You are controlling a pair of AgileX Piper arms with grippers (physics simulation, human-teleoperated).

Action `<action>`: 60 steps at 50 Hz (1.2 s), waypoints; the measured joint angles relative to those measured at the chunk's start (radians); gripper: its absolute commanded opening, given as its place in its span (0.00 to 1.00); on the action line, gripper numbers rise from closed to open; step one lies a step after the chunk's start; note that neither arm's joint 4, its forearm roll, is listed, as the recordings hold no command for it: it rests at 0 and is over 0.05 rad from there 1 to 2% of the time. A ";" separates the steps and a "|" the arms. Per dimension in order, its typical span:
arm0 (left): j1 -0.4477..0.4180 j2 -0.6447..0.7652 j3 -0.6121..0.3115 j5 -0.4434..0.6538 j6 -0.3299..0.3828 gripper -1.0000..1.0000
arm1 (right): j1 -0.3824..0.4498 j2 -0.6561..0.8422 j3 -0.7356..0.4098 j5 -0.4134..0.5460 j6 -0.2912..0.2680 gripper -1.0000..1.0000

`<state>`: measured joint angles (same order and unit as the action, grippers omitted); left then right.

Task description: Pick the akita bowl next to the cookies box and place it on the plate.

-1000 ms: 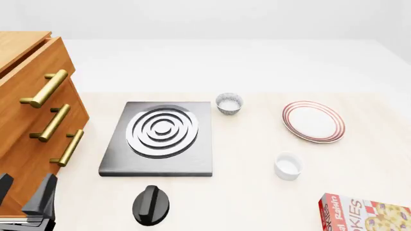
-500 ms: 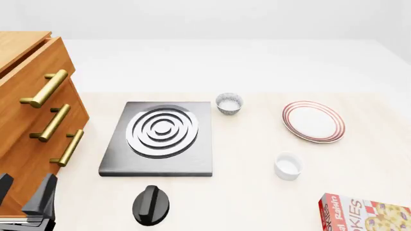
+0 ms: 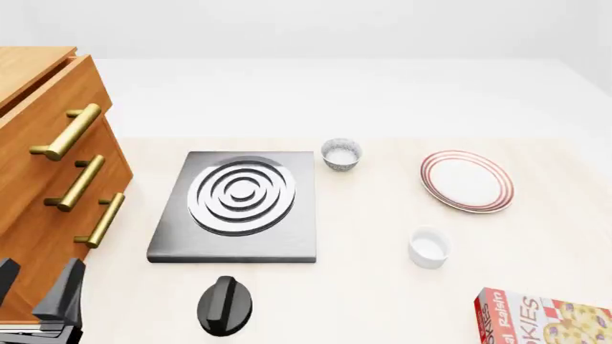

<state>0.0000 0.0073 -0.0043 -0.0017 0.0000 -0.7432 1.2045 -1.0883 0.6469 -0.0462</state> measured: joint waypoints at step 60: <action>0.000 0.000 0.000 0.000 0.000 1.00 | -0.158 0.357 -0.239 -0.021 -0.080 1.00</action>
<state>0.0000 0.0073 -0.0043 -0.0017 0.0000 -0.9015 1.5617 -1.3275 0.6257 -0.1261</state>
